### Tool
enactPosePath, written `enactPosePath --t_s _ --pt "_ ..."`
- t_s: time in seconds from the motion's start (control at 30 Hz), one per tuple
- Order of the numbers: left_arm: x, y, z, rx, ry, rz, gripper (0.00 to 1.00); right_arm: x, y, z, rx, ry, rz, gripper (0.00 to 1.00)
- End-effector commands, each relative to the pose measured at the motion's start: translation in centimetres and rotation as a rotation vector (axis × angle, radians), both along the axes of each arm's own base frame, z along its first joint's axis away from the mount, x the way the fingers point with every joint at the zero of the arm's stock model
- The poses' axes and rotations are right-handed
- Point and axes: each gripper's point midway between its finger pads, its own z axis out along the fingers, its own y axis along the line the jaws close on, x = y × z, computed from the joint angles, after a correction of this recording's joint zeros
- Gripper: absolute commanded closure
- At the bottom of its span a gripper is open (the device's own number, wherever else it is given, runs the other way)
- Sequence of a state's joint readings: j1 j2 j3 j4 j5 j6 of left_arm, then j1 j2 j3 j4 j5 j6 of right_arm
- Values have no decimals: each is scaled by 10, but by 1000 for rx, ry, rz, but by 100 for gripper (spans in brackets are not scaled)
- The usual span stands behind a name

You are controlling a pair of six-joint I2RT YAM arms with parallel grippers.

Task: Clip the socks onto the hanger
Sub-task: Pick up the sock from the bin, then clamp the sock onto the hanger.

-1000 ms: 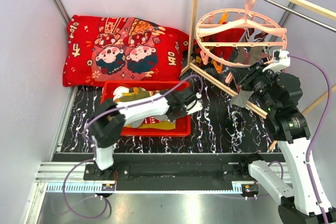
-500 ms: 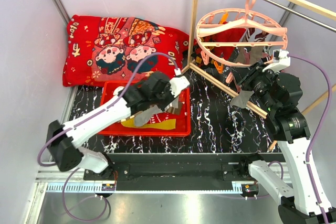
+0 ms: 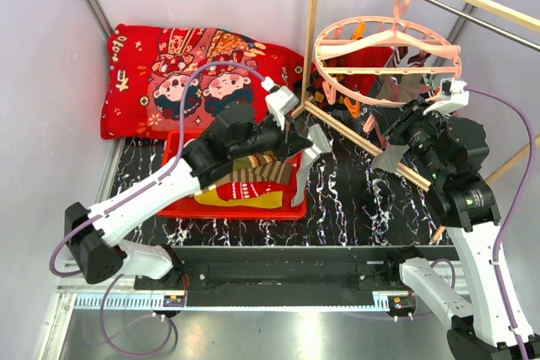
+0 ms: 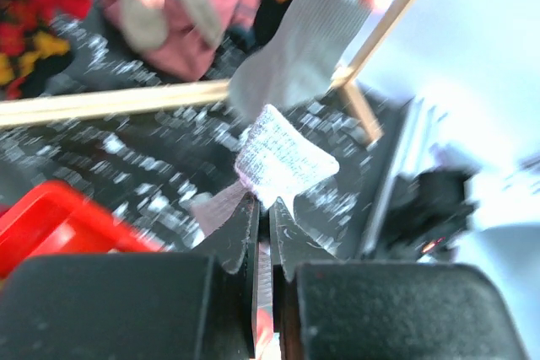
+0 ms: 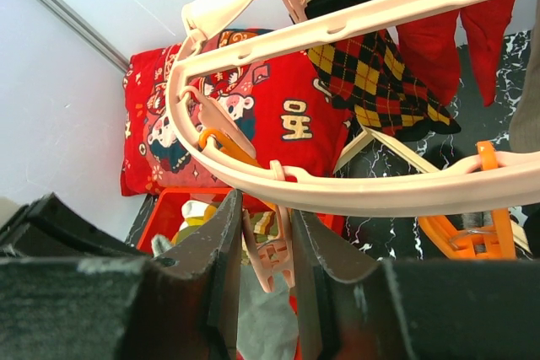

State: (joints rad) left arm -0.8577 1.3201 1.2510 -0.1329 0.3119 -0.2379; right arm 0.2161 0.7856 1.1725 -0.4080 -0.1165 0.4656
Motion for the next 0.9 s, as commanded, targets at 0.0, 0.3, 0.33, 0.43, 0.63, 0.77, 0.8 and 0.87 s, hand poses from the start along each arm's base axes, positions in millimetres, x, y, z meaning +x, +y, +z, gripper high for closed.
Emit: enactPosePath --t_s 0.0,0.3,0.33,0.43,0.63,0.77,0.8,0.87 --pt "-3 -31 64 -255 53 -77 100 -5 4 34 35 -105 27 100" --pt "1 -65 71 -421 213 -163 100 -10 10 40 63 -136 67 100" --pt "2 -68 70 -431 217 -167 100 -10 11 40 64 -137 68 100" --pt "4 -72 71 -445 232 -177 100 -10 12 40 65 -140 74 100" --pt "5 -74 78 -464 222 -179 100 -9 13 34 66 -130 79 100" --pt "8 -76 77 -463 234 -170 100 -9 16 33 69 -126 93 100" --pt "8 -77 77 -463 237 -171 100 -9 16 31 68 -122 96 100" --pt "8 -79 79 -466 242 -176 100 -8 16 32 68 -125 96 100"
